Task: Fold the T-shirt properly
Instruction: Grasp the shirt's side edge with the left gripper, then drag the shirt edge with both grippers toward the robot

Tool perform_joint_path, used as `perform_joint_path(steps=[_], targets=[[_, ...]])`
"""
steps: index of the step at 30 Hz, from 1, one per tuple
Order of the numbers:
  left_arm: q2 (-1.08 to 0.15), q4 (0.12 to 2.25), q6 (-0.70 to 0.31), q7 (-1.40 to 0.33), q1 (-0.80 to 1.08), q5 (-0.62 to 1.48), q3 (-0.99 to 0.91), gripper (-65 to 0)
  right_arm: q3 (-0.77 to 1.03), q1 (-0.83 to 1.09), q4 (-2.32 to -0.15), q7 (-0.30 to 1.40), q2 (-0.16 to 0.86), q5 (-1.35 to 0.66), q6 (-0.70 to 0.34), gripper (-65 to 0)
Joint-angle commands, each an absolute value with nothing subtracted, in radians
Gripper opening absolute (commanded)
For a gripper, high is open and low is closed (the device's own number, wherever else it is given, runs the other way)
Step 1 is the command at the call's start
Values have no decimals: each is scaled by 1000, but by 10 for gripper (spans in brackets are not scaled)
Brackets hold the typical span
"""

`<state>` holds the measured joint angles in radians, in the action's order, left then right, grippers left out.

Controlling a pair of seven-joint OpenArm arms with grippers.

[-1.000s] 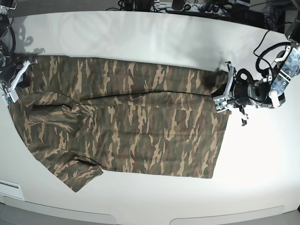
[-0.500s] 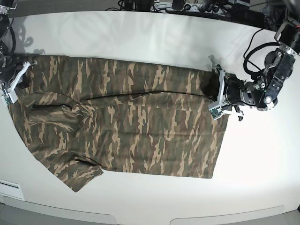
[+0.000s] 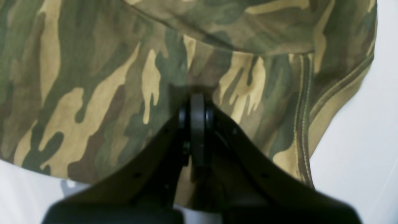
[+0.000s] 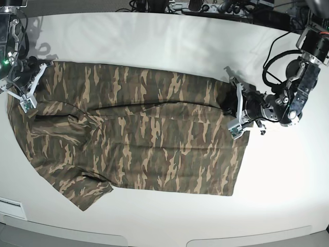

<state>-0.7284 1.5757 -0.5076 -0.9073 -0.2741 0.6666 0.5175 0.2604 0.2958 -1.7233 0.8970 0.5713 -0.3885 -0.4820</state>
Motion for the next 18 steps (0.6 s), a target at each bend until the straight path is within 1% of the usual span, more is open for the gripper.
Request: perform_joint_path(steps=[1, 5, 9, 13, 18], targets=[[-741, 1570, -508, -984, -259, 641, 523, -650, 266, 289, -1717, 889, 593, -376, -480, -650], [-739, 1570, -513, -1008, -221, 654, 523, -650, 266, 289, -1623, 890, 594, -377, -518, -650], [-739, 1570, -527, -1073, -205, 735, 523, -650, 266, 292, -1553, 926, 594, -429, -538, -650], [-740, 1571, -527, -1135, -202, 774, 523, -650, 271, 334, -1575, 982, 596, -501, -559, -650], [-765, 1607, -527, -1184, -164, 823, 523, -650, 271, 407, -1620, 984, 596, -500, -558, -650]])
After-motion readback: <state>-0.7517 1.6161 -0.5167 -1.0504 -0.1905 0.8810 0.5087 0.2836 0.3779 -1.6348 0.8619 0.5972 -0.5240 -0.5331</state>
